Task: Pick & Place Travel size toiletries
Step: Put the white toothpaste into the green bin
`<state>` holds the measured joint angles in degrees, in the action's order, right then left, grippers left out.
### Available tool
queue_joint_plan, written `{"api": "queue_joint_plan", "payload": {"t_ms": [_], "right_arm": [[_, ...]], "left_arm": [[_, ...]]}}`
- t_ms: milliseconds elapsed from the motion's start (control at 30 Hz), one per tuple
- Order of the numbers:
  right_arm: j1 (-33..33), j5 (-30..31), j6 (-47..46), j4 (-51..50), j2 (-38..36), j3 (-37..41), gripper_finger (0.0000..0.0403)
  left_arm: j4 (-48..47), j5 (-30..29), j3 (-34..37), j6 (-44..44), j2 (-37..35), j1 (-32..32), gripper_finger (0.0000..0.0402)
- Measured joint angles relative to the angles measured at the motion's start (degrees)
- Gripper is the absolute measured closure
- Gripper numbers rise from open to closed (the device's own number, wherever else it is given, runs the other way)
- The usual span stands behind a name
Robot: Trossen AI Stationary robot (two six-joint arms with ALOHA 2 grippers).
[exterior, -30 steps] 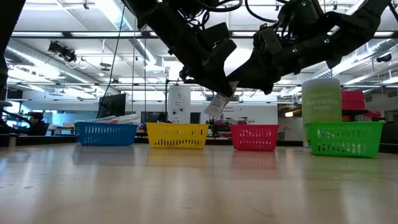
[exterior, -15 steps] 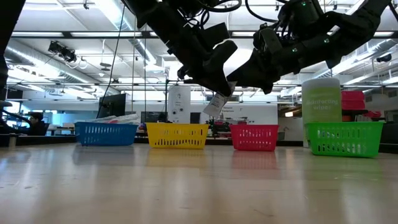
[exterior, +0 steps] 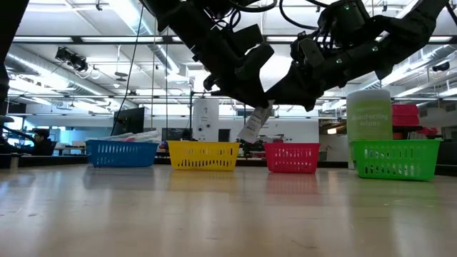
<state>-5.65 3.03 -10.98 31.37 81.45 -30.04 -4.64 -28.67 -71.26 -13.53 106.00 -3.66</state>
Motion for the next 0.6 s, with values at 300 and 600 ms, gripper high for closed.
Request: {"api": "queue_joint_plan", "payload": {"t_ms": [300, 600], "right_arm": [[0.0, -0.1, -0.1, -8.2, -1.5, 0.0, 0.0328], [0.6, -7.1, -3.1, -19.9, -15.4, 0.0, 0.0328]], "left_arm": [[-0.2, 0.1, 0.0, 0.0, 0.0, 0.0, 0.0246], [-0.4, 0.2, 0.0, 0.0, 0.0, 0.0, 0.0248]]}}
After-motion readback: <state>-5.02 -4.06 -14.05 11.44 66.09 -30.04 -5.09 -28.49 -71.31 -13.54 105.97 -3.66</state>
